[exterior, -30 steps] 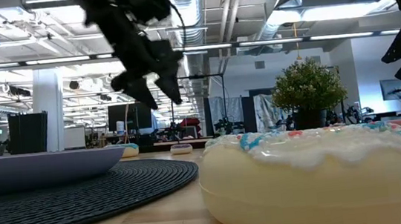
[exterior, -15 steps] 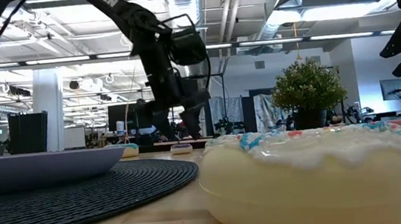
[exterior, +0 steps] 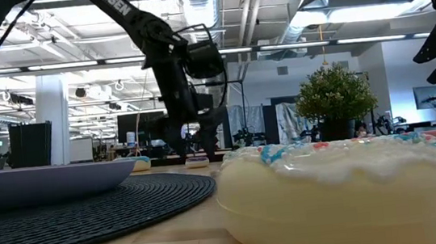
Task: Pick & Place donuts
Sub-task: Put the top small dark blue donut on the purple plate
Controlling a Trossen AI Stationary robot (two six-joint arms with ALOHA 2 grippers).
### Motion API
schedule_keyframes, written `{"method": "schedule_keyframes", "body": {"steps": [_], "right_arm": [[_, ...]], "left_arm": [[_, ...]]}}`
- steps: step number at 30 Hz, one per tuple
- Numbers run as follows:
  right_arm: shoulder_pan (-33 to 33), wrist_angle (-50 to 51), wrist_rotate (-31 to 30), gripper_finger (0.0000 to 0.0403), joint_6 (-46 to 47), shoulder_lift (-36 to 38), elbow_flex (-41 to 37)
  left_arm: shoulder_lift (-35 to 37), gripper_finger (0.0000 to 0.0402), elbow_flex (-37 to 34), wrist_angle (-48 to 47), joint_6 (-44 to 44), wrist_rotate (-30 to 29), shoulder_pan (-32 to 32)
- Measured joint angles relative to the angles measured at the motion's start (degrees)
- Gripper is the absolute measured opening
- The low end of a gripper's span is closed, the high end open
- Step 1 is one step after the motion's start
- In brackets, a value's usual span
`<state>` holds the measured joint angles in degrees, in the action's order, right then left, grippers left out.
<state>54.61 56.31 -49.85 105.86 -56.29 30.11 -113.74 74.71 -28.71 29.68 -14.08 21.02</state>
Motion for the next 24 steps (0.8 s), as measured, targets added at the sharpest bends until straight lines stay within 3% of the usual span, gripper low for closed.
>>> {"method": "schedule_keyframes", "body": {"steps": [19, 24], "right_arm": [[0.0, -1.1, 0.0, 0.026, -1.4, 0.0, 0.0], [0.0, -1.1, 0.0, 0.026, -1.4, 0.0, 0.0]], "left_arm": [[-2.7, 0.036, -0.3, 3.6, 1.2, -0.1, -0.2], [-2.7, 0.0331, -0.4, 3.6, 1.3, 0.7, -0.1]]}}
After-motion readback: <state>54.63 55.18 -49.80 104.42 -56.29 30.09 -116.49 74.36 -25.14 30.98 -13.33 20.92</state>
